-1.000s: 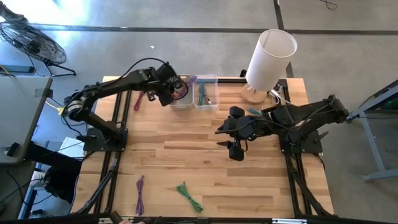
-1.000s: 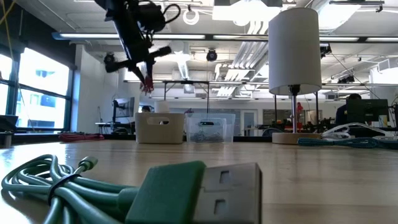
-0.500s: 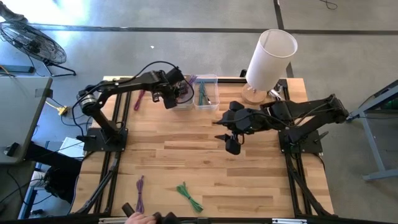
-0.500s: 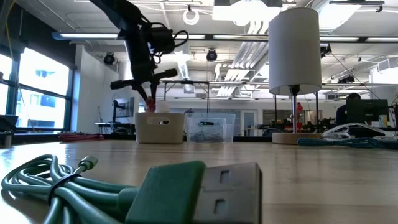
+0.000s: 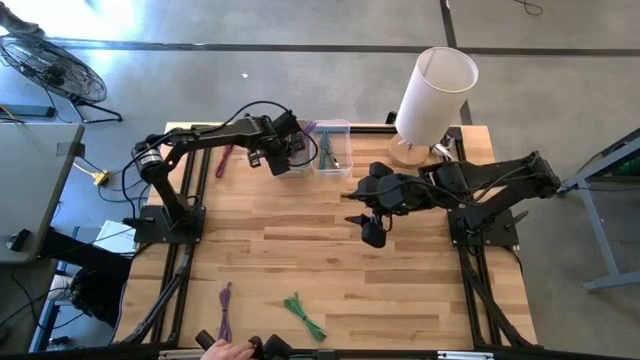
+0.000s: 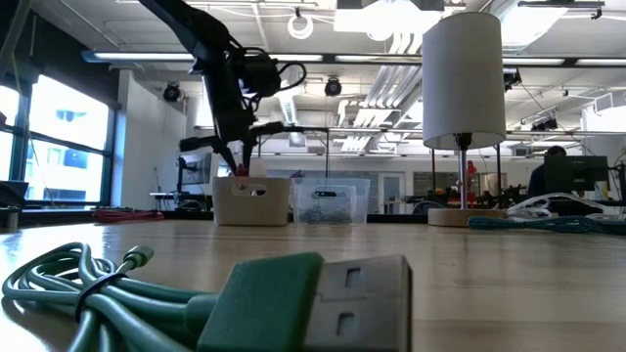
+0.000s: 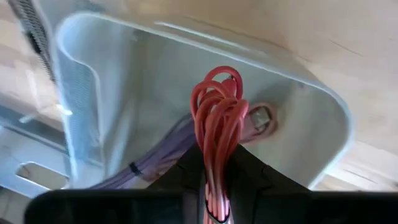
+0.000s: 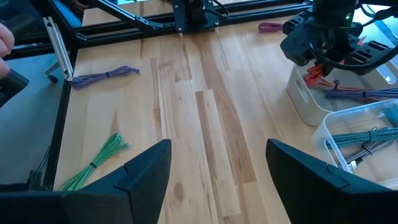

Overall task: Pick & Place USB Port
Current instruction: Put the orange USB cable into the gray bin, then put the pink and black USB cable into the white transparent bin

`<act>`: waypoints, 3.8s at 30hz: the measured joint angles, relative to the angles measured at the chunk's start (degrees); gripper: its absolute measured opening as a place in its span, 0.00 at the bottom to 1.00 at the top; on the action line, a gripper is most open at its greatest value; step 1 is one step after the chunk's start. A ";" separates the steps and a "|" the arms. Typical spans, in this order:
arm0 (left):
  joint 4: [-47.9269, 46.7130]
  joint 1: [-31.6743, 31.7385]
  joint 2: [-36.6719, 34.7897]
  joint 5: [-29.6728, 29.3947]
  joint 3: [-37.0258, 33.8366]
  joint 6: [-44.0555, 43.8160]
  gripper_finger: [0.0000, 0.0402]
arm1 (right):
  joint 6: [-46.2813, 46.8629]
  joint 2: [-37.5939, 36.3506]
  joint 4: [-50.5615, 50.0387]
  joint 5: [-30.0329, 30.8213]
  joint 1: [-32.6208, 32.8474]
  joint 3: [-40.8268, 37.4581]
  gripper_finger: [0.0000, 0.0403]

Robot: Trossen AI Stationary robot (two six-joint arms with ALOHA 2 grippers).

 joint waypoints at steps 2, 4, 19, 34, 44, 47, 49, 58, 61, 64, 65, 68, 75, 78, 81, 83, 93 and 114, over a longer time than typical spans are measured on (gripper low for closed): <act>-0.08 -0.02 -0.01 -1.13 0.00 -0.19 0.16 | 0.02 0.00 0.02 0.09 0.00 0.00 0.63; 0.11 -0.04 -0.02 -1.30 0.00 -0.22 0.21 | 0.02 0.00 0.23 0.20 0.00 0.00 0.63; 0.82 -0.09 -0.52 -14.14 0.00 -7.33 0.25 | 0.02 0.00 0.76 0.20 -0.18 0.00 0.63; -20.43 -8.00 -7.12 -4.56 15.91 -24.55 0.25 | -1.46 0.00 0.83 0.02 -0.35 0.00 0.63; -35.15 -14.34 -19.13 6.99 35.63 -45.32 0.25 | -2.46 -0.02 0.91 -0.32 -0.31 0.00 0.63; -35.74 -15.70 -22.62 7.87 38.01 -54.72 0.25 | -3.44 -0.02 1.38 -0.43 -0.31 0.00 0.63; -36.19 -16.20 -24.68 8.10 38.25 -62.66 0.25 | -4.23 -0.02 1.41 -0.43 -0.29 0.00 0.63; -50.28 -16.22 -27.06 1.44 37.58 -97.13 0.25 | -6.69 -0.02 1.75 -2.48 -0.29 0.00 0.63; -49.55 -16.17 -28.22 3.48 34.29 -102.28 0.25 | -6.95 -0.02 1.75 -3.07 -0.24 0.00 0.63; -49.47 -16.22 -28.91 4.24 31.01 -103.71 0.25 | -7.50 -0.02 1.75 -3.82 0.35 0.00 0.63; -49.65 -16.22 -29.16 4.28 29.54 -104.26 0.25 | -7.64 -0.02 1.75 -3.82 0.70 0.00 0.63; -49.49 -16.17 -29.20 6.08 25.64 -106.64 0.25 | -7.76 -0.02 1.75 -3.89 1.81 0.00 0.63; -49.56 -16.22 -32.66 23.76 19.41 -115.43 0.25 | -7.95 0.02 1.73 -1.88 4.73 0.00 0.63; -49.47 -16.22 -34.68 22.79 17.82 -118.72 0.25 | -7.98 0.19 1.73 -1.00 5.43 0.00 0.63; -49.59 -16.20 -36.77 13.27 16.95 -120.00 0.25 | -7.94 0.42 1.73 -0.85 5.46 0.00 0.63; -49.59 -16.17 -37.61 4.46 16.62 -120.09 0.25 | -7.90 0.48 1.73 -0.85 5.46 0.00 0.63; -49.47 -14.76 -36.58 -12.96 16.52 -114.69 0.25 | -6.53 0.48 1.73 0.07 5.46 0.00 0.63; -43.79 8.38 -35.26 -11.84 -0.32 -103.13 0.57 | -5.04 0.52 0.20 1.14 7.69 0.00 0.63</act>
